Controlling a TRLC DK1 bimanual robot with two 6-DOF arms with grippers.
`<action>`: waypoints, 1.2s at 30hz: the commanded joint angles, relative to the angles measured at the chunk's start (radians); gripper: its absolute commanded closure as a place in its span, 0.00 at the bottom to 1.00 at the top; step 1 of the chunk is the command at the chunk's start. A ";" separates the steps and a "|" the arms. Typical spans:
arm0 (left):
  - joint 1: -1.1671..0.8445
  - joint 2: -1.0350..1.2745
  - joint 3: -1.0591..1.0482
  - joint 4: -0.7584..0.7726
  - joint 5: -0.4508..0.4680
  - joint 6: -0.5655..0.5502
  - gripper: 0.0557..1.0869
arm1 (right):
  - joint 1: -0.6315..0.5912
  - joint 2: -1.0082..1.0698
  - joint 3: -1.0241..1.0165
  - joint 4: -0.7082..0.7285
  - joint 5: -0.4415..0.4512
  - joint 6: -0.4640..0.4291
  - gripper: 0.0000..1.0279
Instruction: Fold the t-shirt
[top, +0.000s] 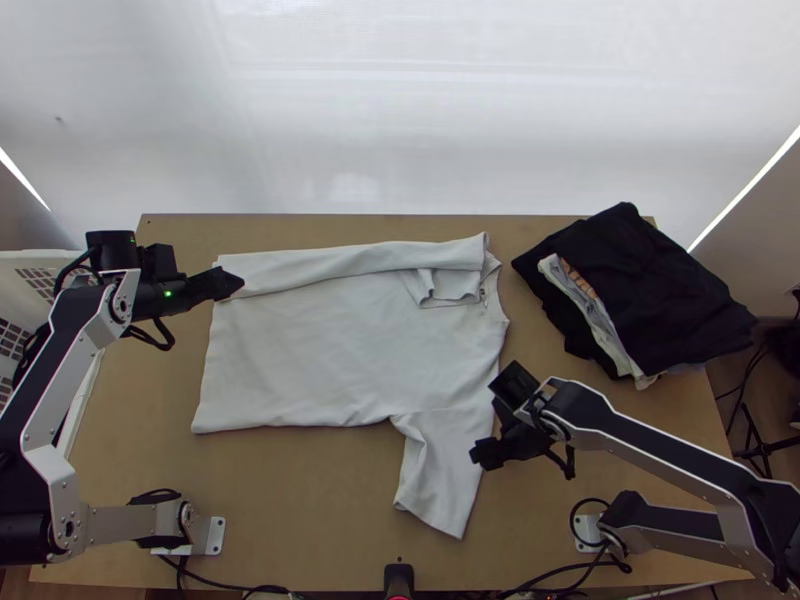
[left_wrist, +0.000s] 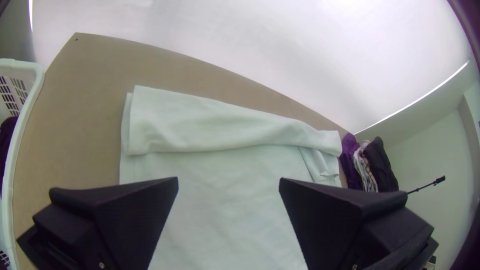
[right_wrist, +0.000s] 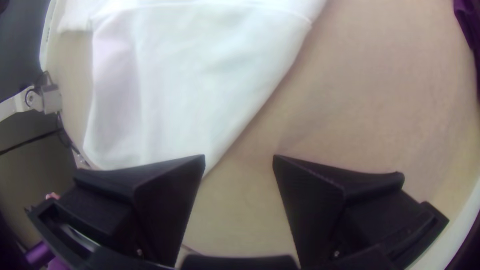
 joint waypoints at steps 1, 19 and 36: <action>-0.006 -0.016 0.002 -0.008 -0.001 -0.013 0.05 | 0.058 0.020 0.018 0.005 -0.008 0.013 0.38; -0.020 -0.023 0.035 -0.025 -0.012 -0.019 0.05 | 0.081 0.138 0.008 0.213 -0.011 0.000 0.70; -0.011 -0.032 0.037 -0.069 -0.012 0.004 0.05 | 0.037 -0.087 0.140 0.205 0.015 -0.131 0.97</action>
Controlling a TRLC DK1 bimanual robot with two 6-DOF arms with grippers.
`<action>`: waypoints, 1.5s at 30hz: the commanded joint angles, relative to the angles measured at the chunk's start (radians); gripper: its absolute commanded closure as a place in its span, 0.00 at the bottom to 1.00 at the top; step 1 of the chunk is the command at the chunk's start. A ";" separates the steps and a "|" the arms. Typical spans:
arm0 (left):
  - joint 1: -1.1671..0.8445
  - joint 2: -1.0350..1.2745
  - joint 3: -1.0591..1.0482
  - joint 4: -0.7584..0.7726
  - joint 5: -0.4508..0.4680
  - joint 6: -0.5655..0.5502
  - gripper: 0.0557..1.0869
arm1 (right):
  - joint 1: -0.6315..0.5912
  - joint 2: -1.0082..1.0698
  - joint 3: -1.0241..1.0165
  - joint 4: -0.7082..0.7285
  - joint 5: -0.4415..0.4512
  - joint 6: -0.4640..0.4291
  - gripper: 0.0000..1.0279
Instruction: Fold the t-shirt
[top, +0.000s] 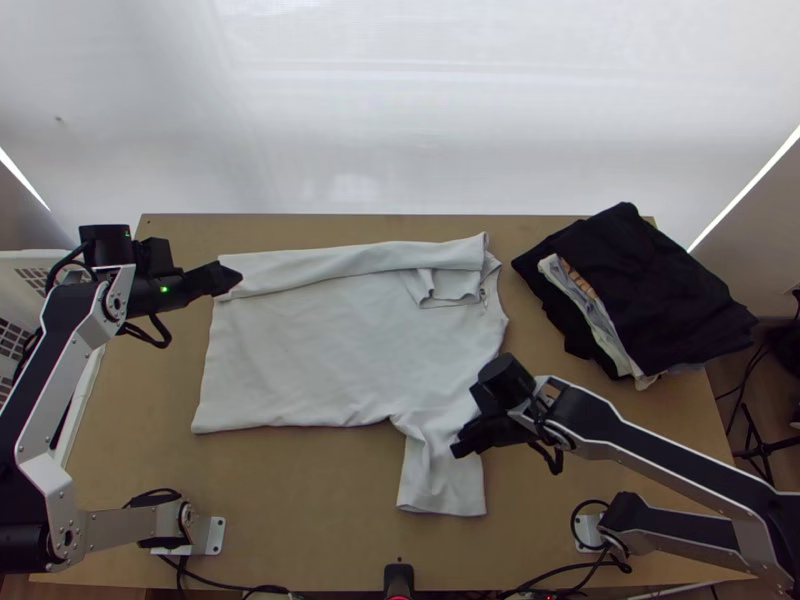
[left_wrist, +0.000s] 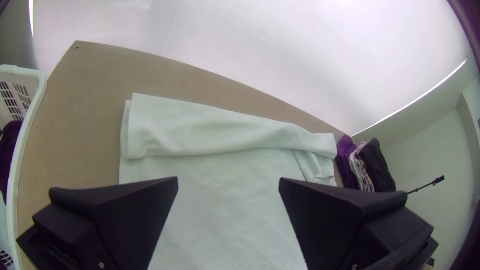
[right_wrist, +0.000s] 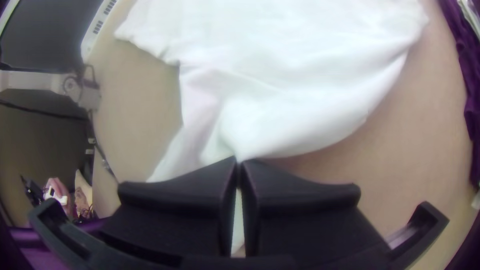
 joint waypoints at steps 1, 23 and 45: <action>0.001 -0.010 -0.008 -0.039 0.002 0.030 0.05 | -0.050 -0.016 0.083 0.001 0.003 -0.071 0.97; -0.088 0.042 -0.275 -0.550 -0.463 0.725 0.05 | -0.090 0.013 0.109 0.012 0.001 -0.096 0.97; -0.157 0.081 -0.389 -0.423 -0.541 0.705 0.59 | -0.092 -0.004 0.114 0.000 0.000 -0.093 0.97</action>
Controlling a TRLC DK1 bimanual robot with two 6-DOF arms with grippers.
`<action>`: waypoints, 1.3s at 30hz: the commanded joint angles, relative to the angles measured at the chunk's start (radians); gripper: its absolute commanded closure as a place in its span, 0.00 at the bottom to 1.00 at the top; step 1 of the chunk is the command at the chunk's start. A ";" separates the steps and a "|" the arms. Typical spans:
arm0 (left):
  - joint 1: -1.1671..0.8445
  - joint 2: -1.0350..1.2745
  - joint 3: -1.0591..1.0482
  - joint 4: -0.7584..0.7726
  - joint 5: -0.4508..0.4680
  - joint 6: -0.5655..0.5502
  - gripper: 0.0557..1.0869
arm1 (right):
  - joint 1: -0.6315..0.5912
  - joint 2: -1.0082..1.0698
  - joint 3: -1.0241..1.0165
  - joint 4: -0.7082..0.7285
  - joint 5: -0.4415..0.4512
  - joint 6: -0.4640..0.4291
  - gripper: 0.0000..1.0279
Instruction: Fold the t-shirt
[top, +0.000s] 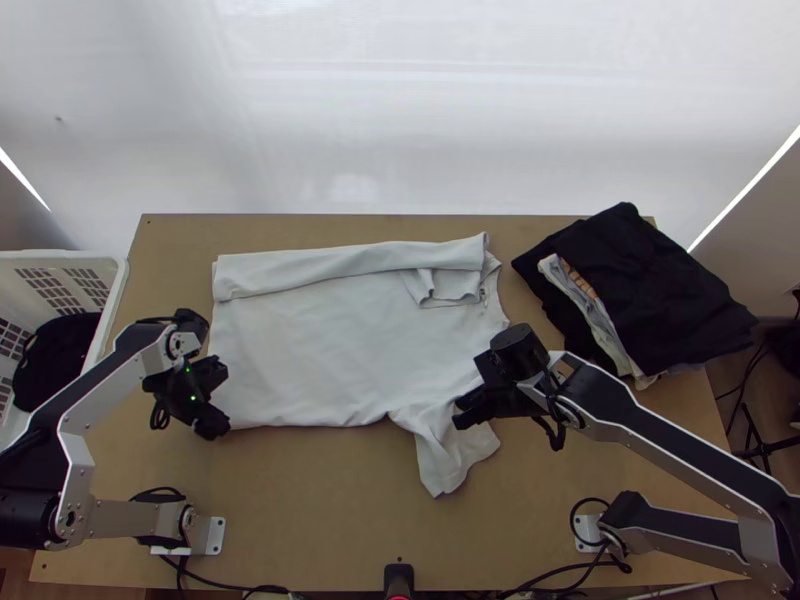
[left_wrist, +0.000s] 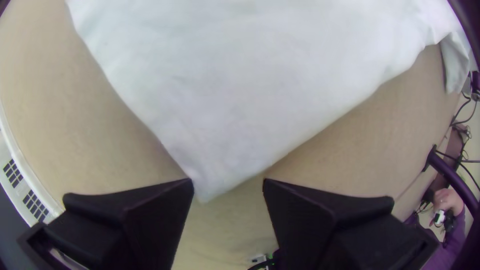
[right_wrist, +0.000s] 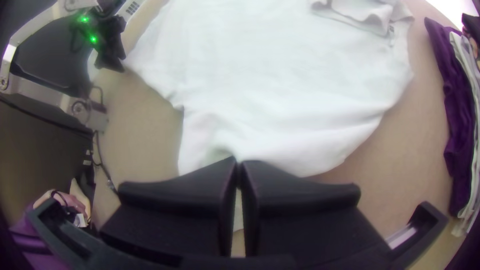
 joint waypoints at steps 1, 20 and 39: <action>-0.035 -0.010 -0.041 0.088 0.019 -0.018 0.78 | 0.000 -0.014 0.002 -0.008 -0.001 0.005 0.97; 0.060 -0.064 0.251 -0.029 0.316 -0.098 0.96 | -0.169 -0.097 0.053 -0.058 -0.001 0.002 0.97; 0.077 0.194 0.539 0.125 0.384 -0.302 0.96 | -0.319 0.195 0.337 0.006 0.000 -0.059 0.97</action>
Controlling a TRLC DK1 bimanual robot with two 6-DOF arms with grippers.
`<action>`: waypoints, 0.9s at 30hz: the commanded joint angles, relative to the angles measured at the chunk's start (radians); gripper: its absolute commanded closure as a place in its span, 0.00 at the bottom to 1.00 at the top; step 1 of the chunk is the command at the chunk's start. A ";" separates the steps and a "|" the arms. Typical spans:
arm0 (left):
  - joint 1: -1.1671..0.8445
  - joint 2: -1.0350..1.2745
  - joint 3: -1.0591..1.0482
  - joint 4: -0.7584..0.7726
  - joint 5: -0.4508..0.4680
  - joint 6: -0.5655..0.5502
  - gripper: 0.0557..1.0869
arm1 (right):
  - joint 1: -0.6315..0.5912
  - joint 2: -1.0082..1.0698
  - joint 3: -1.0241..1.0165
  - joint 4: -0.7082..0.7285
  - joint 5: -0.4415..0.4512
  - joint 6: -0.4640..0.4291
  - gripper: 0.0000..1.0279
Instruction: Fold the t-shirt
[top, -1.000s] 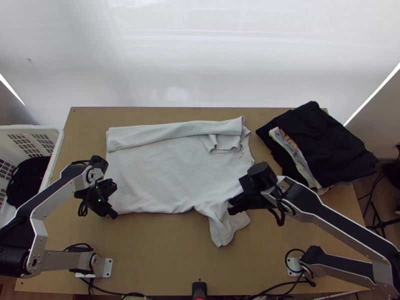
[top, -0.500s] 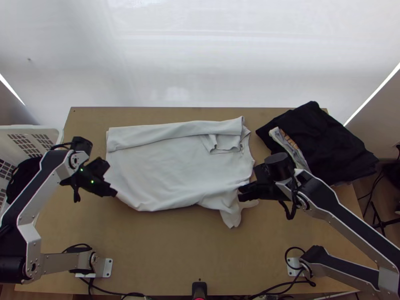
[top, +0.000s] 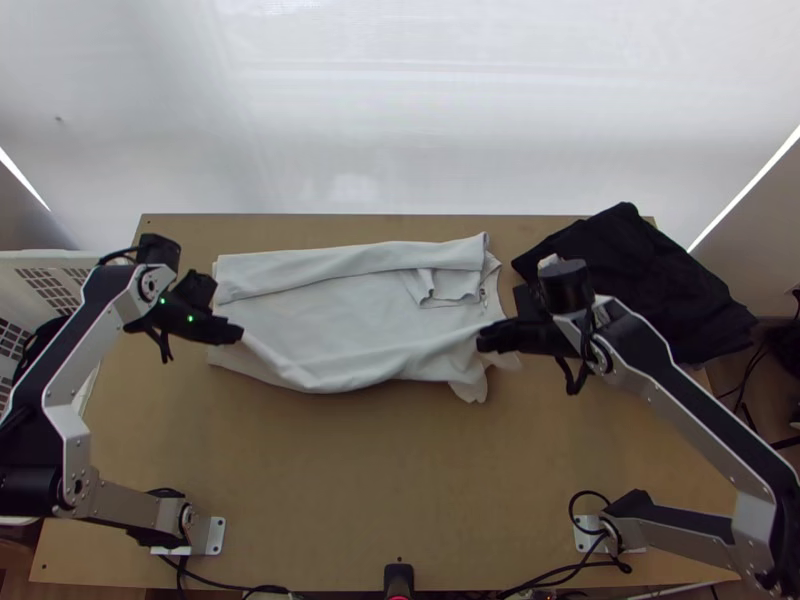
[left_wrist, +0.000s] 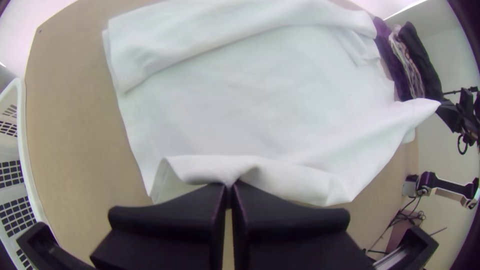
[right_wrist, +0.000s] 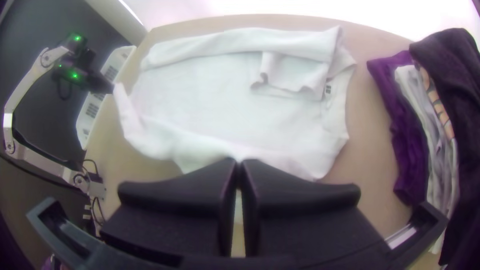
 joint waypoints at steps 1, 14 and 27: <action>0.021 0.099 0.133 0.029 0.025 -0.060 0.96 | -0.048 0.132 0.119 0.027 0.001 -0.026 0.97; 0.129 0.231 0.288 0.063 0.027 -0.134 0.96 | -0.093 0.313 0.226 0.048 0.001 -0.072 0.97; 0.137 0.274 0.345 0.063 0.027 -0.140 0.96 | -0.097 0.425 0.311 0.081 0.039 -0.081 0.97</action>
